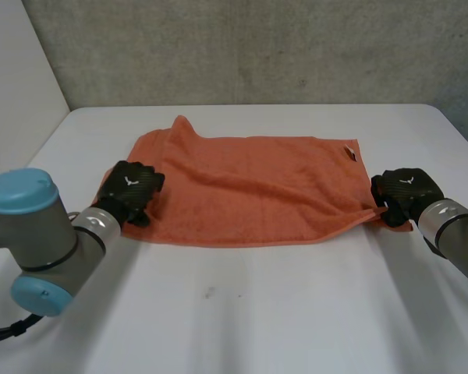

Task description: Fold the laundry

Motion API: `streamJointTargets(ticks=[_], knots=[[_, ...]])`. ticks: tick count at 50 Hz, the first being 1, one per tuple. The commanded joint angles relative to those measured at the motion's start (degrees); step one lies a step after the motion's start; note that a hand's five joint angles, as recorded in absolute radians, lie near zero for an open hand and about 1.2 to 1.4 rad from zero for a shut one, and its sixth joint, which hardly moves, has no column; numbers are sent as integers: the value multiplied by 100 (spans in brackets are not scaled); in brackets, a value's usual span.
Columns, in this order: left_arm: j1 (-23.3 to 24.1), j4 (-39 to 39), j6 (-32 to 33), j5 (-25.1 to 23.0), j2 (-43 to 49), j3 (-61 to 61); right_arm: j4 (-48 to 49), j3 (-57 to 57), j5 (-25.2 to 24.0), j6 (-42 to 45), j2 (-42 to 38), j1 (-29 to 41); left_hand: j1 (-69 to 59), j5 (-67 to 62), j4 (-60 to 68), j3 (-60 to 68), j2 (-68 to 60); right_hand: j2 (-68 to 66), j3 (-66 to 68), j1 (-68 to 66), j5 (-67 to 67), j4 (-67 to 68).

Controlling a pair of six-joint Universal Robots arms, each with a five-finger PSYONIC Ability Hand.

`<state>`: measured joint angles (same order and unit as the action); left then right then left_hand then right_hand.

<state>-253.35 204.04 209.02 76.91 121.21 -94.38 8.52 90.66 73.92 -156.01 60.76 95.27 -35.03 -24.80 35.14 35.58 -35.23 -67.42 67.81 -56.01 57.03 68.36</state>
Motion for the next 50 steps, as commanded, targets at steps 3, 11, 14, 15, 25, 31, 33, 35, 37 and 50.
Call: streamJointTargets(ticks=[3, 11, 14, 15, 25, 31, 33, 35, 37, 50], knots=[[-4, 14, 104, -10, 570, 289, 1, 13, 0, 0, 6, 0, -394, -418, 383, 339, -375, -1258, 1219, -2399, 1297, 1164], [-4, -127, 174, -10, 869, 526, 1, 13, 8, 0, 6, 0, -1569, -1592, 1558, 1514, -1549, -1258, 1219, -2399, 1297, 1164], [-4, -180, 174, -10, 922, 570, 1, 5, 9, 0, 6, -9, -2494, -2518, 2483, 2439, -2474, -1258, 1219, -2399, 1297, 1164], [-4, -215, 174, -10, 940, 579, 1, 5, 9, 0, 6, -9, -2797, -2820, 2786, 2742, -2777, -1258, 1219, -2399, 1297, 1164], [-48, -584, 271, 113, 449, 421, -586, -258, 17, 9, 102, -53, -4497, -4520, 4486, 4442, -4477, -1258, 1219, -2399, 1297, 1164], [-75, -1093, 455, 421, -816, -299, -2071, -602, 0, 675, 489, -53, -4497, -4520, 4486, 4442, -4477, -1258, 1219, -2399, 1297, 1164], [-66, -1295, 543, 473, -1133, -483, -2789, -611, 0, 1323, 620, -44, -4497, -4520, 4486, 4442, -4477, -1258, 1219, -2399, 1297, 1164], [-66, -1734, 710, 491, -1546, -747, -3232, -550, 96, 1799, 674, -44, -4497, -4520, 4486, 4442, -4477, -1258, 1219, -2399, 1297, 1164], [-57, -2059, 815, 500, -1740, -879, -3636, -488, 131, 2204, 700, -53, -4497, -4520, 4486, 4442, -4477, -1258, 1219, -2399, 1297, 1164], [-66, -2474, 1097, 535, -730, -528, -3796, -540, 457, 3085, 278, 9, -4497, -4520, 4486, 4442, -4477, -1258, 1219, -2399, 1297, 1164]])
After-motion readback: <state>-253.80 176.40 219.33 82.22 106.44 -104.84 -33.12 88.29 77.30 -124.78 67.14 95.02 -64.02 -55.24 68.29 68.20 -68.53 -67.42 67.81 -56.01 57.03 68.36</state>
